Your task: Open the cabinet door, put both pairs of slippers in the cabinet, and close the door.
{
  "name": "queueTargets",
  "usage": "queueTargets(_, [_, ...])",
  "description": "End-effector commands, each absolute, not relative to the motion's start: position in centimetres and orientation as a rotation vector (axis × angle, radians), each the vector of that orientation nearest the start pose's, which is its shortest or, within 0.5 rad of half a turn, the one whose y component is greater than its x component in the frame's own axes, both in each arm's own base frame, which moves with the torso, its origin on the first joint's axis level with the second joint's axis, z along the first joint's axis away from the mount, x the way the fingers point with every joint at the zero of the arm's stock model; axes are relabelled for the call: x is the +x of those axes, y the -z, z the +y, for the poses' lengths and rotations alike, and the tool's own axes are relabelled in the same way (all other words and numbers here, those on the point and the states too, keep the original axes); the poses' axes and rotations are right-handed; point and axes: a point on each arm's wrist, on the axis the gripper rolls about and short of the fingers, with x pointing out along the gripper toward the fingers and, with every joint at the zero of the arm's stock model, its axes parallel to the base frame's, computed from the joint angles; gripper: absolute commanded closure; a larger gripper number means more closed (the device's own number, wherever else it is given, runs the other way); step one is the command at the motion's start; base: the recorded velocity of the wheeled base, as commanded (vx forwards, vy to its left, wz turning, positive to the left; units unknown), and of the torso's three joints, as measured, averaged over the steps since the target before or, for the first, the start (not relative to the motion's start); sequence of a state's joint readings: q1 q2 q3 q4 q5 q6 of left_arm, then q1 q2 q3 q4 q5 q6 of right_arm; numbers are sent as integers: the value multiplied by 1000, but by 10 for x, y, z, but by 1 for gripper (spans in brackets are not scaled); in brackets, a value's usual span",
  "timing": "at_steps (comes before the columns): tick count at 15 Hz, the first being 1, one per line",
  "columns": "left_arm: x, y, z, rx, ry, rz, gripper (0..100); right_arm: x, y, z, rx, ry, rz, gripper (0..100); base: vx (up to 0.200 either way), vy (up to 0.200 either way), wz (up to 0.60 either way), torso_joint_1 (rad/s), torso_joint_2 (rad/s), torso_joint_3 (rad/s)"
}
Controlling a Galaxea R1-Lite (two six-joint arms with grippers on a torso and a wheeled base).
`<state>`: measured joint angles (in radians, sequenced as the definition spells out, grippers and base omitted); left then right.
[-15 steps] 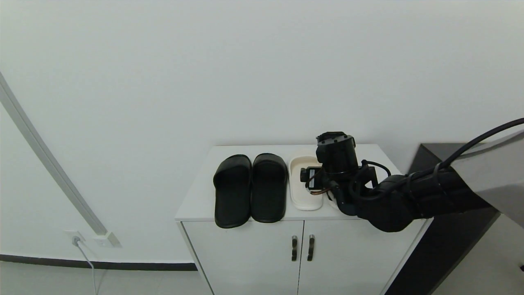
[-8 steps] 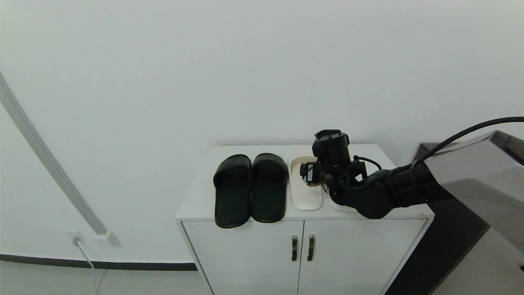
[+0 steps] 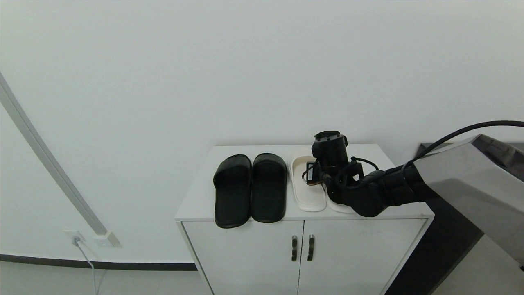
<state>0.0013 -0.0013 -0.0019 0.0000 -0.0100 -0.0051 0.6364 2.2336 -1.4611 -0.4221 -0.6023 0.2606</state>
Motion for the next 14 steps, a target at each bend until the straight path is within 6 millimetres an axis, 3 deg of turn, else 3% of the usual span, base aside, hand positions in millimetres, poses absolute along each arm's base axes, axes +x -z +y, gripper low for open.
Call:
queueTargets(1, [-23, -76, 0, -6, 8, -2, 100, 368, -149, 256, 58, -1, 265, 100, 0, 0, 0, 0, 0, 0])
queueTargets(3, [-23, -76, 0, -6, 8, -2, 100, 356, -170, 248, 28, -14, 240, 100, 0, 0, 0, 0, 0, 0])
queueTargets(5, [-23, -76, 0, -8, 8, -2, 100, 321, -203, 238, -1, -85, 170, 100, 0, 0, 0, 0, 0, 0])
queueTargets(7, [-23, -76, 0, -6, 8, -2, 100, 285, -220, 228, -25, -209, 143, 100, 0, 0, 0, 0, 0, 0])
queueTargets(8, [-23, -76, 0, -5, 8, -2, 100, 260, -225, 222, -38, -322, 149, 100, 0, 0, 0, 0, 0, 0])
queueTargets(9, [-23, -76, 0, -5, 9, -2, 100, 251, -226, 218, -39, -371, 154, 100, 0, 0, 0, 0, 0, 0])
queueTargets(10, [-23, -76, 0, -5, 9, -2, 100, 220, -227, 204, -38, -549, 176, 100, 0, 0, 0, 0, 0, 0])
queueTargets(11, [-23, -76, 0, -3, 9, -2, 100, 204, -224, 193, -38, -659, 194, 100, 0, 0, 0, 0, 0, 0])
queueTargets(14, [-23, -76, 0, -3, 9, -2, 100, 177, -216, 173, -136, -875, 173, 100, 0, 0, 0, 0, 0, 0])
